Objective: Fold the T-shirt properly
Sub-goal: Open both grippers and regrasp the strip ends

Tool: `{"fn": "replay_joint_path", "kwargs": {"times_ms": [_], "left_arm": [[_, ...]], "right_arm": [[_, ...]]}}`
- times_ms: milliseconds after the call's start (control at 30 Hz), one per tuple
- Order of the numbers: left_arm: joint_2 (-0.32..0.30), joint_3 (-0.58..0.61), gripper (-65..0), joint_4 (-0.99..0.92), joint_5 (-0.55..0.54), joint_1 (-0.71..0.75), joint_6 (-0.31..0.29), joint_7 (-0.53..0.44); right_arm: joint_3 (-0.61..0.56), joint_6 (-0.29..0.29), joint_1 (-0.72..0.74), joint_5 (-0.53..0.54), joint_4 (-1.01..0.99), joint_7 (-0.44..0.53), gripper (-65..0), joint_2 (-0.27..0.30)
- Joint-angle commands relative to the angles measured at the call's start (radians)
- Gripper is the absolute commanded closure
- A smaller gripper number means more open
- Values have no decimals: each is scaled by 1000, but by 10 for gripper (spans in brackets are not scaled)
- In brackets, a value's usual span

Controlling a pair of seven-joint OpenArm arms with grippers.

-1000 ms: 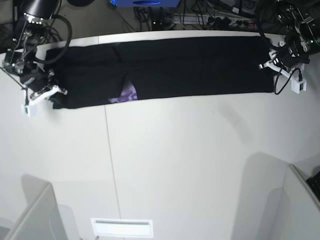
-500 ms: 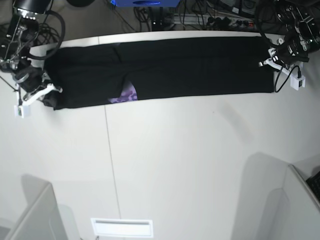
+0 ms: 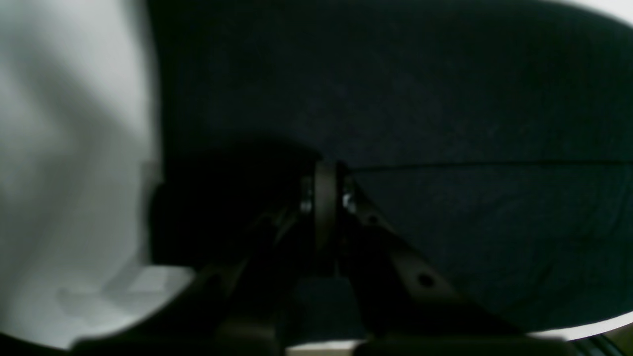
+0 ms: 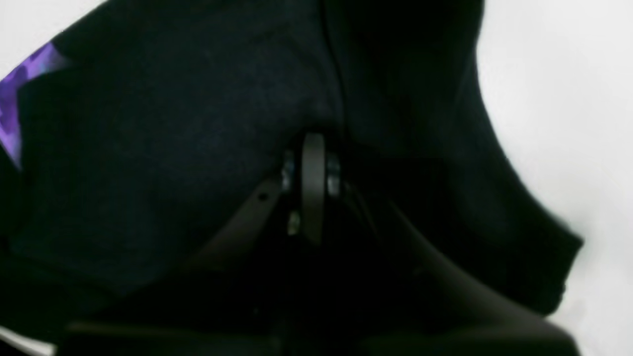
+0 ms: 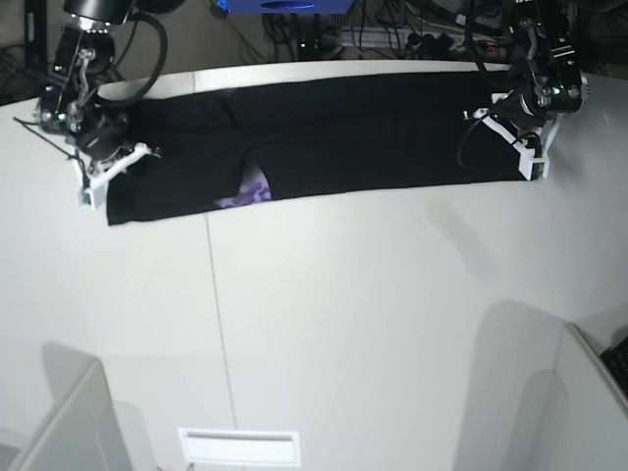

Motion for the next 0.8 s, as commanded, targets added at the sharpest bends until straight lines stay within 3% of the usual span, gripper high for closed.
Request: {"fn": "replay_joint_path", "kwargs": {"times_ms": [0,333,567,667,767], "left_arm": [[-15,0,0,-12,7,-33,0,-2],[-20,-10,0,-83,1,-145,2,3],[-18,-78,0,143,-2,-115,-9,61],[-15,-161,0,163,-21,-119,-78,87],[-20,-262,0,163,-113,-112,-129,92]], "right_arm": [[2,1,16,-21,-4,12,0,14],[3,1,120,-38,-59,18,0,22],[3,1,42,-34,227,16,0,-32],[-1,1,7,-34,331,16,0,-55],[-1,1,-4,-34,352,16,0,-65]]}}
